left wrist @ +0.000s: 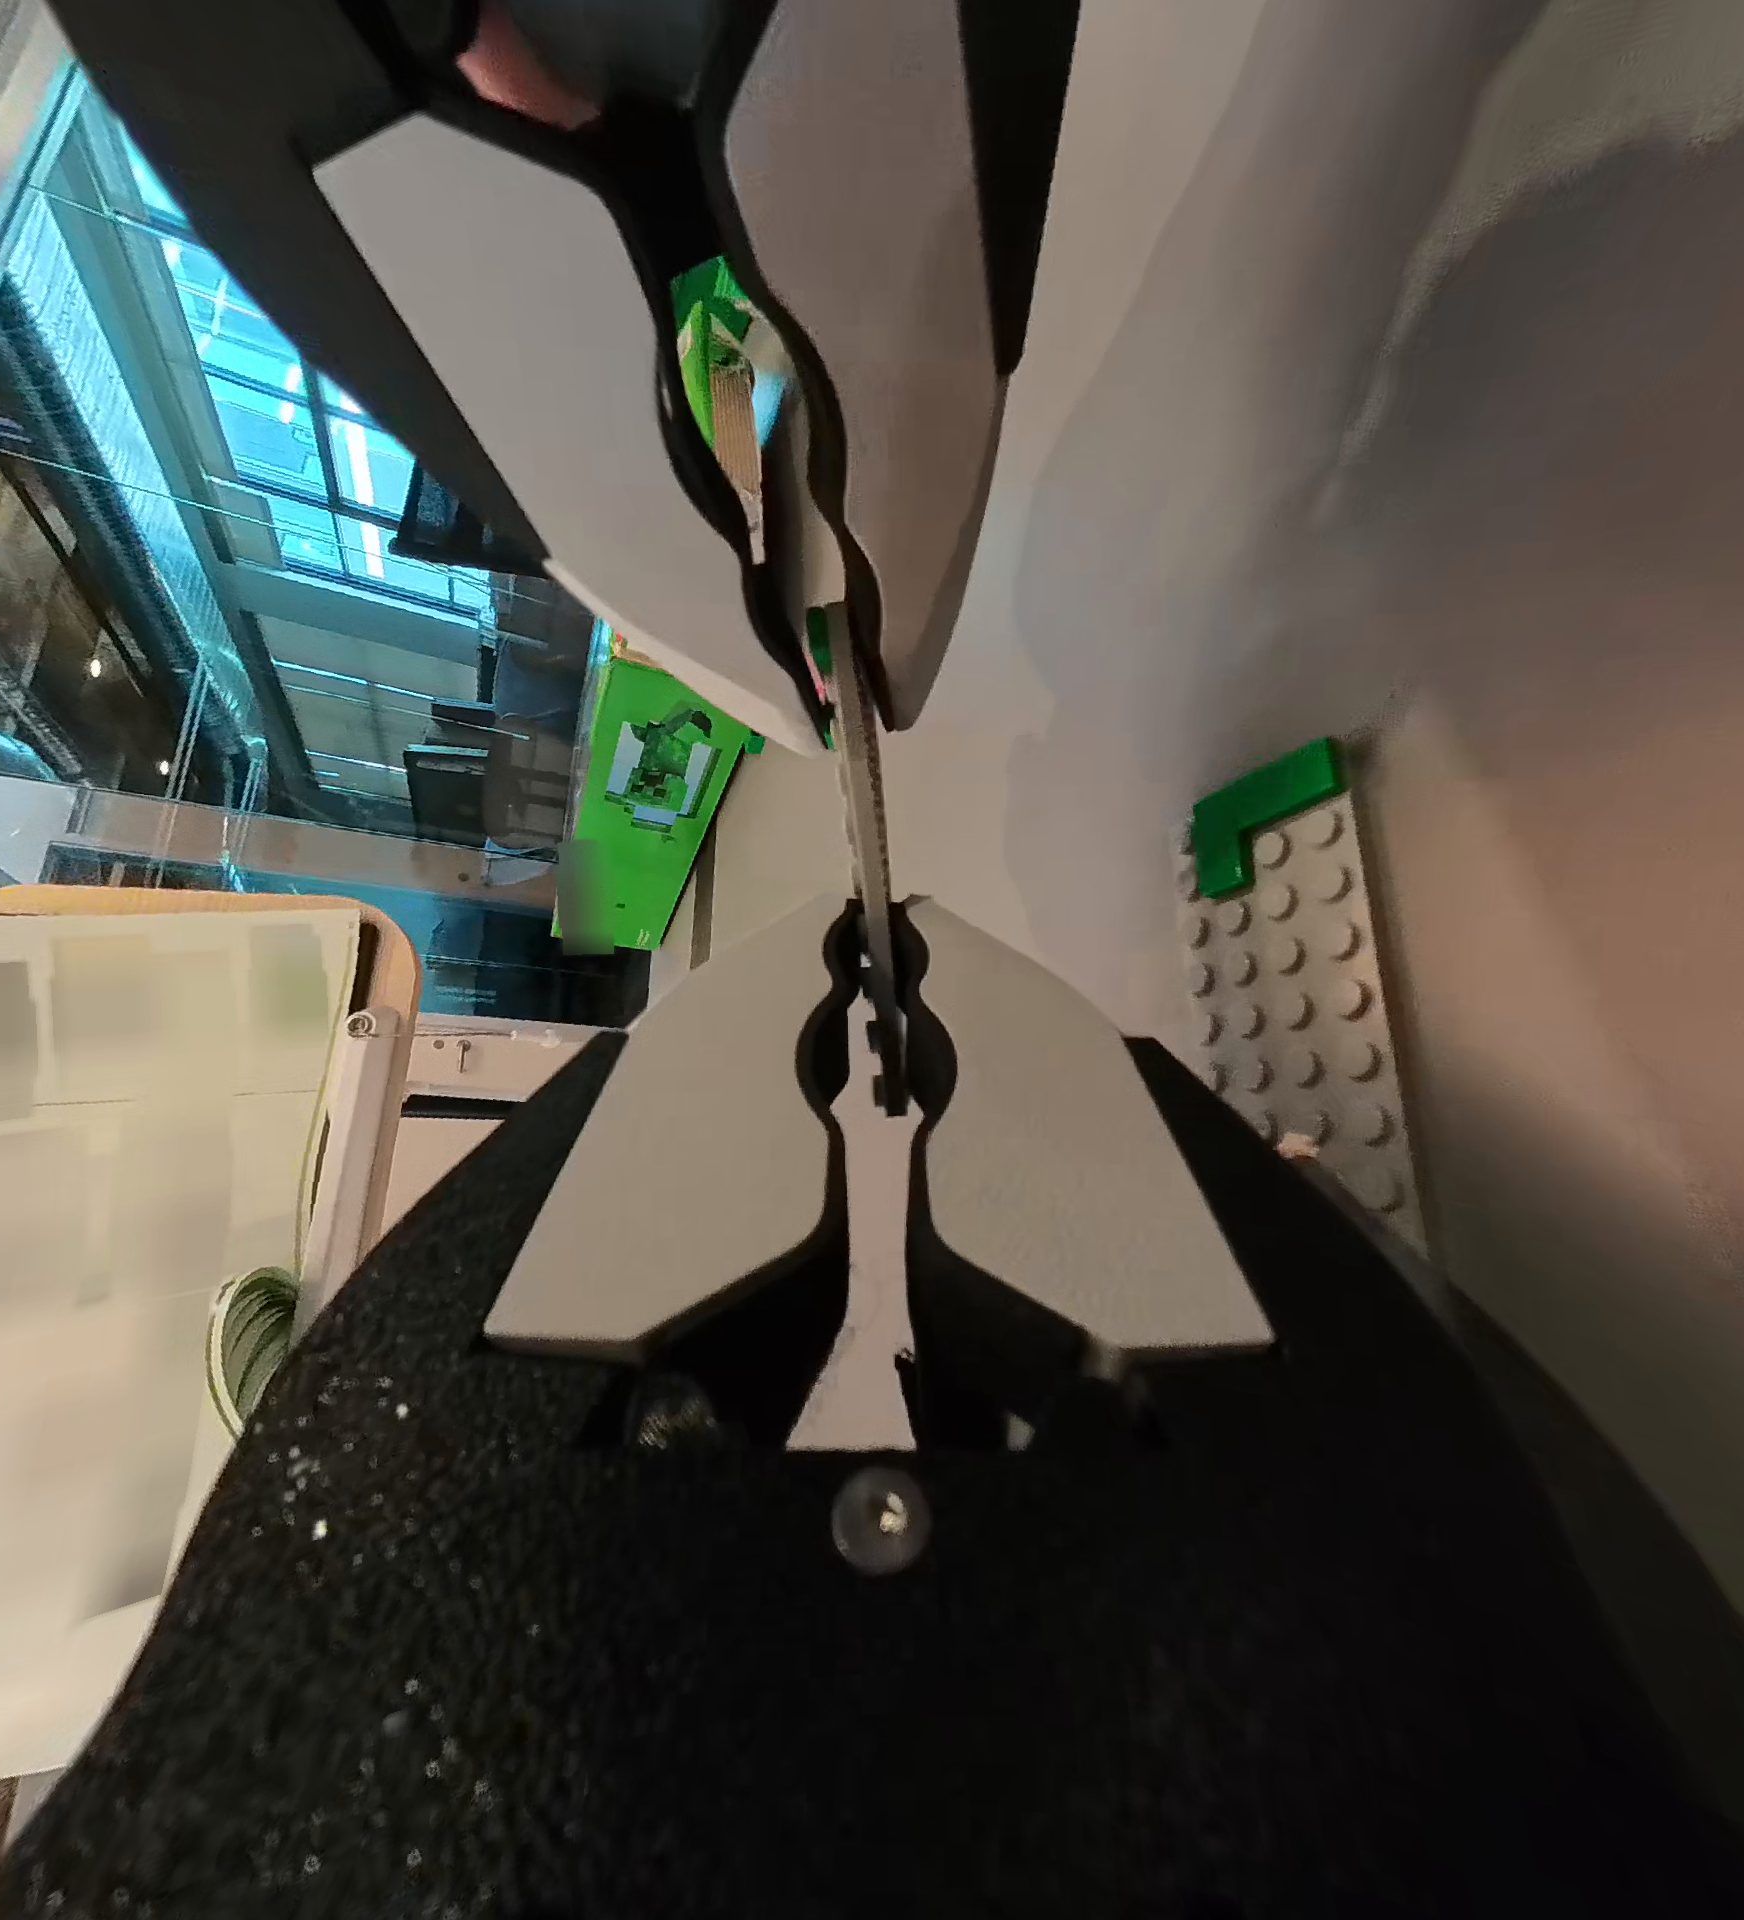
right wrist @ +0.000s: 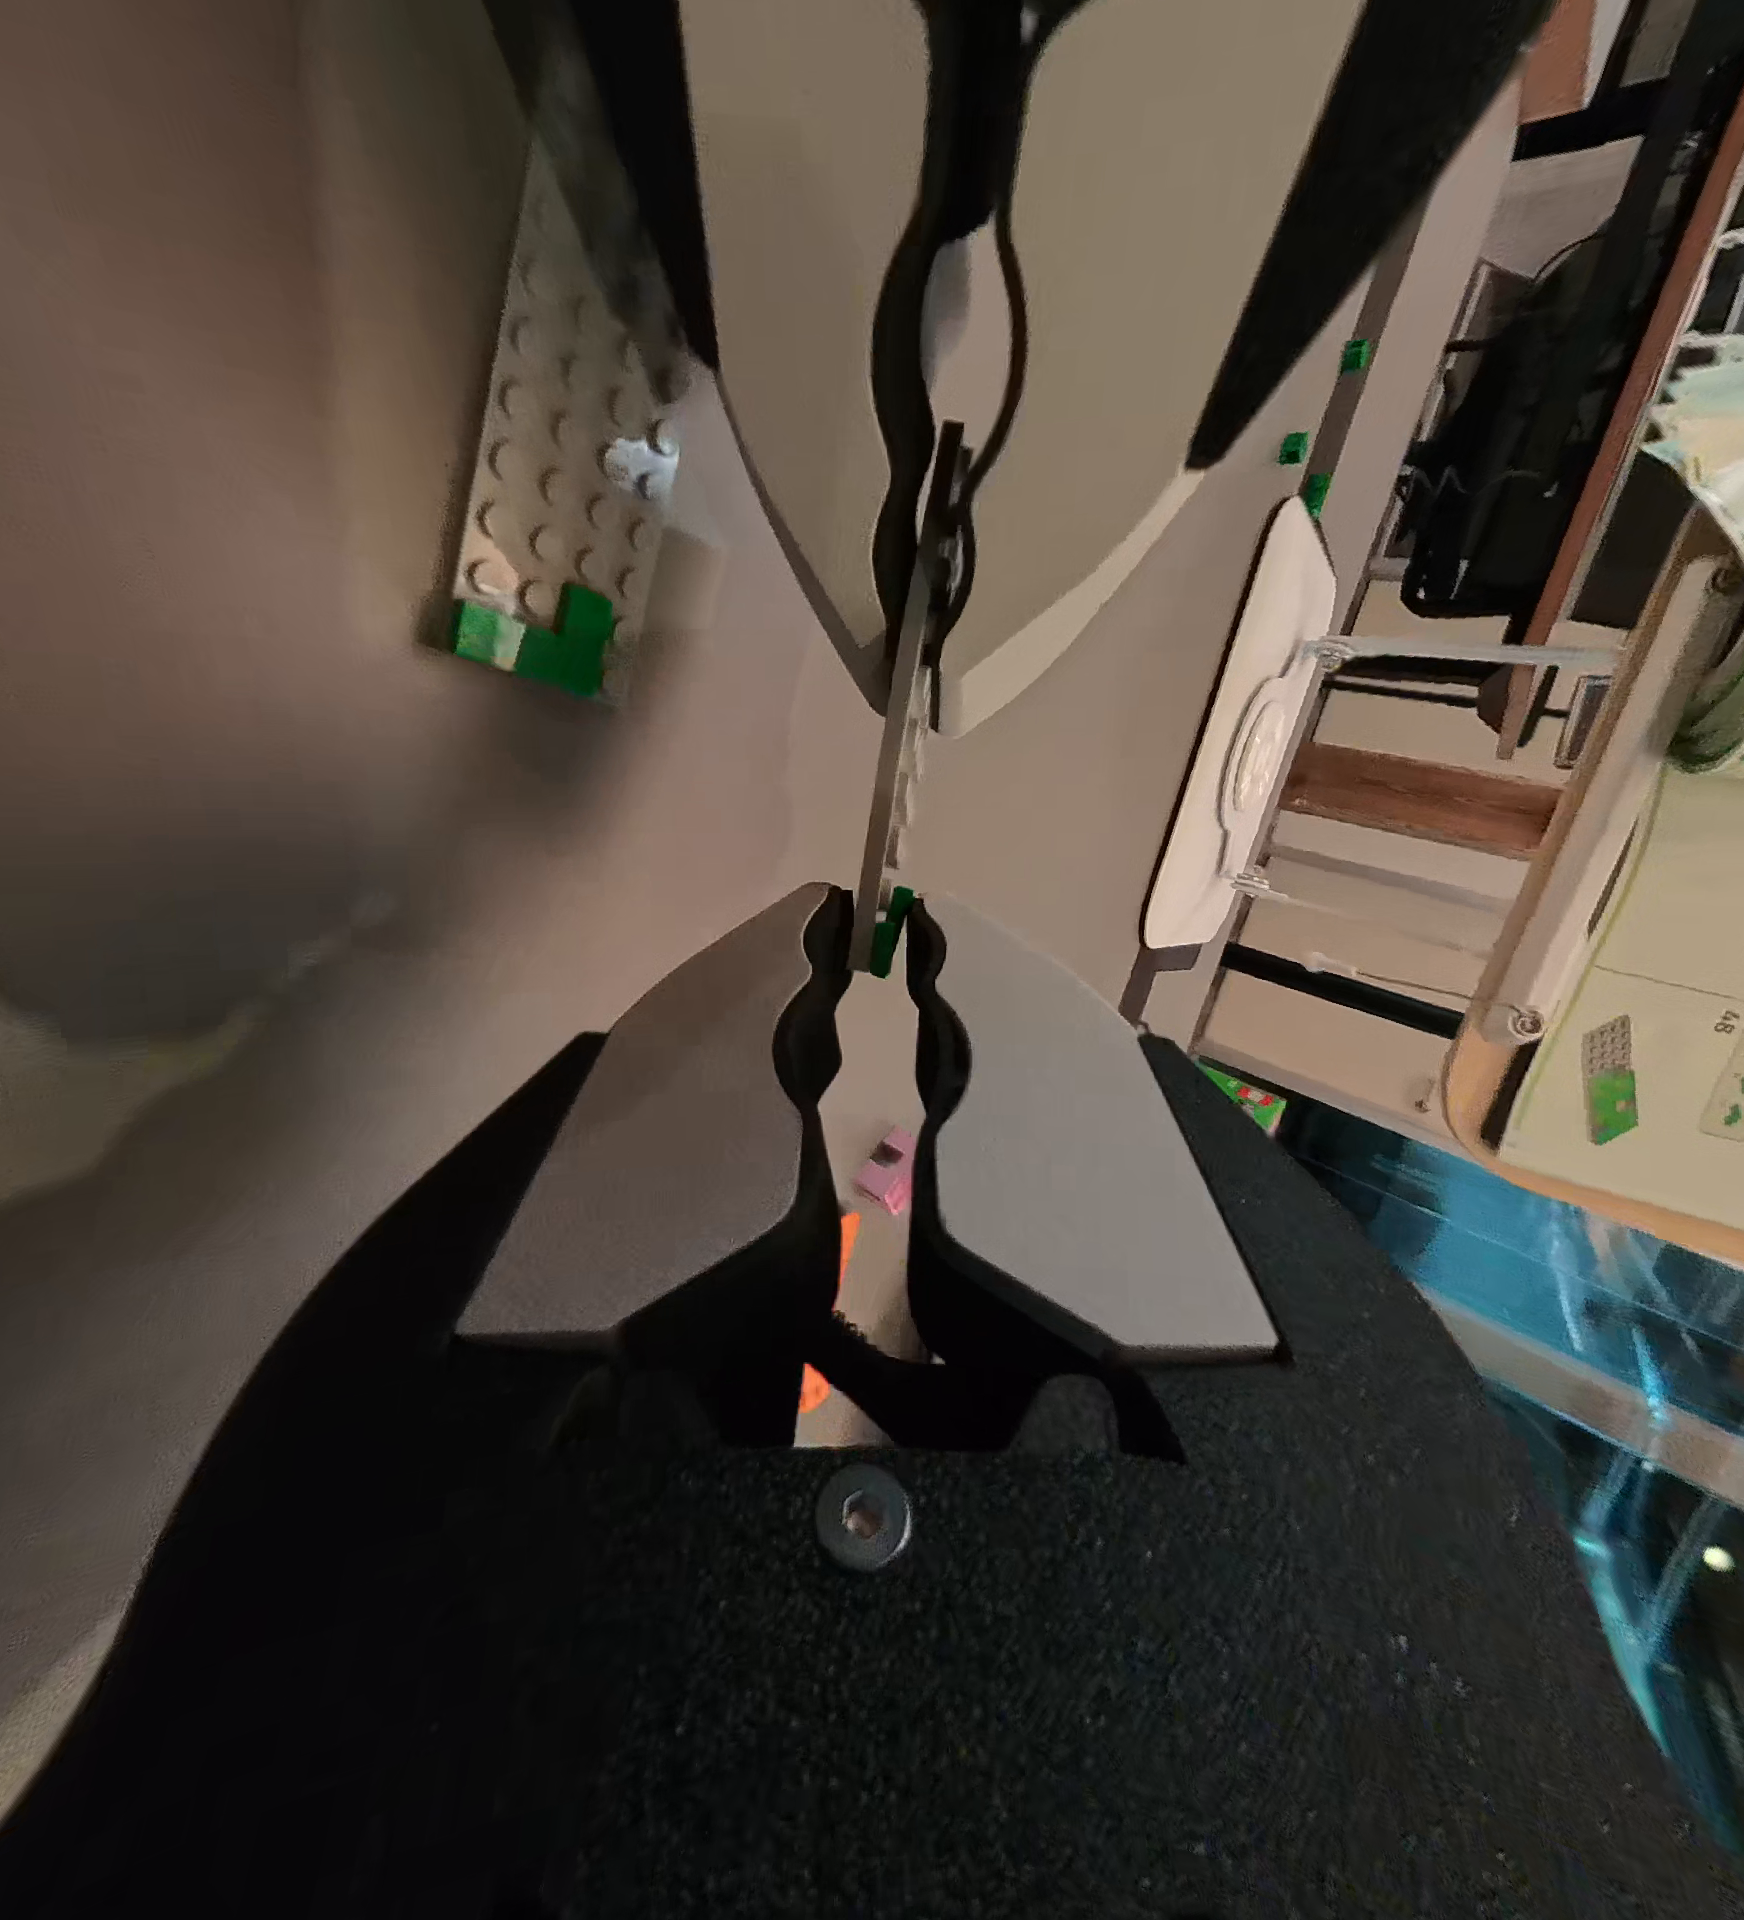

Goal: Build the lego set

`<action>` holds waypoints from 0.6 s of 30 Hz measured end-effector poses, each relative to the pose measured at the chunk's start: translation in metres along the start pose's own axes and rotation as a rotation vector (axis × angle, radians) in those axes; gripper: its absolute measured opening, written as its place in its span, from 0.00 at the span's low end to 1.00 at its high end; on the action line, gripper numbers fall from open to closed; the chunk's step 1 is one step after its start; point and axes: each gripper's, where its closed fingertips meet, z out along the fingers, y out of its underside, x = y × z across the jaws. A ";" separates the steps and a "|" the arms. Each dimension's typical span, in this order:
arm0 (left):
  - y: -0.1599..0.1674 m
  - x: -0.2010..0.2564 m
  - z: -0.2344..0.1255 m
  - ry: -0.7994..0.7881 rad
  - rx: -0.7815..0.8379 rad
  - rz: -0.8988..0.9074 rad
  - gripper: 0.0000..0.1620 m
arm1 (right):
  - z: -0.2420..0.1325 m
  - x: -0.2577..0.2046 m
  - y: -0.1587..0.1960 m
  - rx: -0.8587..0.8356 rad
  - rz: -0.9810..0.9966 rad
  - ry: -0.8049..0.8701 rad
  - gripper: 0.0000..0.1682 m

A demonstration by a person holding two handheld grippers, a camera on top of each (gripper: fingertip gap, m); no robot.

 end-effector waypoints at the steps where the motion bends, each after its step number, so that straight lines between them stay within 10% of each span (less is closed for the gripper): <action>1: 0.000 0.001 0.000 0.003 -0.002 0.009 0.03 | 0.000 0.000 0.001 -0.011 -0.028 0.000 0.06; 11: -0.004 0.012 0.002 0.046 -0.003 0.070 0.04 | 0.000 -0.010 0.002 -0.020 -0.209 -0.070 0.05; 18: 0.001 -0.003 0.005 -0.052 -0.008 0.032 0.05 | 0.003 0.008 0.005 0.044 0.091 0.051 0.04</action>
